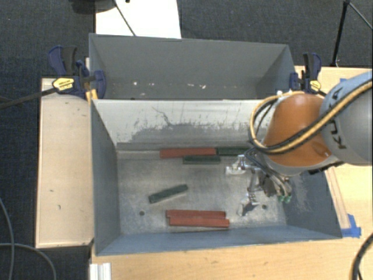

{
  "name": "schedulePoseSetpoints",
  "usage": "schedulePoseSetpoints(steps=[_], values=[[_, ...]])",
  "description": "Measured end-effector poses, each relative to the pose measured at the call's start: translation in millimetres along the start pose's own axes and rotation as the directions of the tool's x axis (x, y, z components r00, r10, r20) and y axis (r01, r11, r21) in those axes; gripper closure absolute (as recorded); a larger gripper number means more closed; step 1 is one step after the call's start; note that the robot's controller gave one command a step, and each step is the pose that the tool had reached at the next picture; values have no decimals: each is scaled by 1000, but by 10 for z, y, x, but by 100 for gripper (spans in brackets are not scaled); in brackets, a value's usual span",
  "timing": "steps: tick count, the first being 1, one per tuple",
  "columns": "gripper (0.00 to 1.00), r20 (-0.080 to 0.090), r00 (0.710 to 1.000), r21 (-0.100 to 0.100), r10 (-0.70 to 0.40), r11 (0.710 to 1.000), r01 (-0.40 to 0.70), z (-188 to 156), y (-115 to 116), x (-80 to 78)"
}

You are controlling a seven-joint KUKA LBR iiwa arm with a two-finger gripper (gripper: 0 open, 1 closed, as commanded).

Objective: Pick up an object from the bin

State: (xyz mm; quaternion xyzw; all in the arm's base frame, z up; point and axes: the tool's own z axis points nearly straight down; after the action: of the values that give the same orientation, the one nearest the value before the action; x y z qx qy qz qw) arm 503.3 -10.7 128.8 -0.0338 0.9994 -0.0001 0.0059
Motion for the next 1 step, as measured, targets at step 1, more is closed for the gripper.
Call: schedulePoseSetpoints(steps=[1], values=[[100,4,999,3,-32,999,32,529,474,80]])
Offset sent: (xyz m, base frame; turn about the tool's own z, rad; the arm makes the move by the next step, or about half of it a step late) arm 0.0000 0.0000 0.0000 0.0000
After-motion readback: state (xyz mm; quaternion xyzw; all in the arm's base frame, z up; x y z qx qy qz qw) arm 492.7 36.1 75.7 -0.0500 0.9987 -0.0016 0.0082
